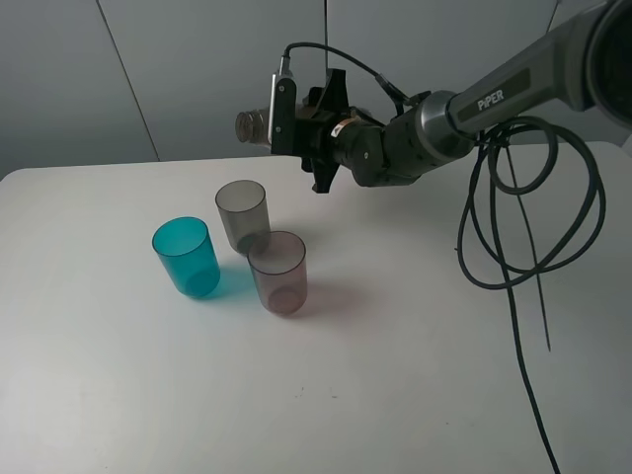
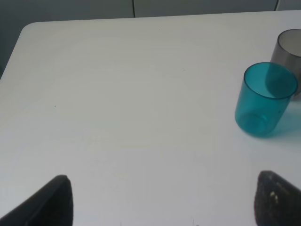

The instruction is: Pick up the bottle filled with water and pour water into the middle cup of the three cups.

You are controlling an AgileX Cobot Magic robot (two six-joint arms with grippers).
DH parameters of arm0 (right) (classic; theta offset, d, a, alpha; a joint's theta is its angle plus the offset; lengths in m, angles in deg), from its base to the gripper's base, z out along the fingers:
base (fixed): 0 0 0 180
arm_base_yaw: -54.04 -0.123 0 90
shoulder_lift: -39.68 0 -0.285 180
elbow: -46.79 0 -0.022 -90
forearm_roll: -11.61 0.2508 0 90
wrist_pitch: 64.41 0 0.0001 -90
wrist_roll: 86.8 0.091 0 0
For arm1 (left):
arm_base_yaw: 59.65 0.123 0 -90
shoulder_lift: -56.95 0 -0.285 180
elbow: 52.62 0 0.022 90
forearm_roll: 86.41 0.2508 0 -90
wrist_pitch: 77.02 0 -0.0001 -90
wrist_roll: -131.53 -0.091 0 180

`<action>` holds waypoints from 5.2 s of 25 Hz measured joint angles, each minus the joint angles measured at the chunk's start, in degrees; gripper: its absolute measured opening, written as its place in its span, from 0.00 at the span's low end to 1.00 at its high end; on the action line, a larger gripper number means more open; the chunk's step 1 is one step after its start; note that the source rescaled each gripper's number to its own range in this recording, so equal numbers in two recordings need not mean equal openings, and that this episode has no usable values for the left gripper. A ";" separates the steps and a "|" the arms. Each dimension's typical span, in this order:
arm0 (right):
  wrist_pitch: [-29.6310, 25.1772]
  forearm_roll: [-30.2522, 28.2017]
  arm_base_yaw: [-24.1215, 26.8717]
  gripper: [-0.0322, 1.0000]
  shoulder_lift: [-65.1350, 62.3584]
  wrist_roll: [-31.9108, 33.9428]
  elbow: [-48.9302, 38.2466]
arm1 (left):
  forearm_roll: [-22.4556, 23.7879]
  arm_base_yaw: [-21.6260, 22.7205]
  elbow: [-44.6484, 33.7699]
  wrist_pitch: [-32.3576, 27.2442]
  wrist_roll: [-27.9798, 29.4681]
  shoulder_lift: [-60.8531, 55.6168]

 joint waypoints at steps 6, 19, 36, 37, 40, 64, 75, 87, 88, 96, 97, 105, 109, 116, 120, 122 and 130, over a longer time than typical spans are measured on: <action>0.12 -4.35 0.00 0.03 0.00 -0.87 0.00 | 0.00 0.00 0.00 0.00 0.00 0.00; 0.12 -7.12 0.00 0.03 0.00 -9.03 0.00 | 0.00 0.00 0.00 0.00 0.00 0.00; 0.12 -7.93 0.00 0.03 0.00 -16.41 0.00 | 0.00 0.00 0.00 0.00 0.00 0.00; 0.12 -8.09 0.00 0.03 0.00 -17.08 0.00 | 0.00 0.00 0.00 0.00 0.00 0.00; 0.12 -8.21 0.00 0.03 0.00 -19.19 0.00 | 0.00 0.00 0.00 0.00 0.00 0.00; 5.65 -11.59 0.00 0.03 0.00 -26.24 0.00 | 0.00 0.00 0.00 0.00 0.00 0.00; 9.34 -14.78 0.00 0.03 0.00 -28.82 0.00 | 0.00 0.00 0.00 0.00 0.00 0.00; 10.44 -22.36 0.00 0.03 0.00 -29.16 0.00 | 0.00 0.00 0.00 0.00 0.00 0.00; 10.44 -23.17 0.00 0.03 0.00 -29.16 0.00 | 0.00 0.00 0.00 0.00 0.12 0.00; 10.60 -25.27 0.00 0.03 0.00 -29.16 0.00 | 0.00 0.00 0.00 0.00 0.25 0.00; 10.58 -25.36 0.00 0.03 0.00 -29.16 0.00 | 0.00 0.00 0.00 0.00 0.25 0.00; 10.62 -25.94 0.00 0.03 0.00 -25.02 0.00 | 0.00 0.00 0.00 0.00 0.25 0.00; 8.68 -26.24 0.00 0.03 -0.63 -8.54 0.00 | 0.00 0.00 0.00 0.00 0.25 0.00; 7.28 -26.24 1.13 0.03 -3.54 26.71 -0.37 | 0.00 0.00 0.00 0.00 0.25 0.00; 6.94 -26.24 2.73 0.03 -7.55 39.58 -5.29 | 0.00 0.00 0.00 0.00 0.25 0.00; 7.27 -26.78 4.07 0.03 -9.99 46.02 -8.21 | 0.00 0.00 0.00 0.00 0.25 0.00; 10.05 -29.44 12.37 0.03 -17.76 74.48 -18.66 | 0.00 0.00 0.00 0.00 0.25 0.00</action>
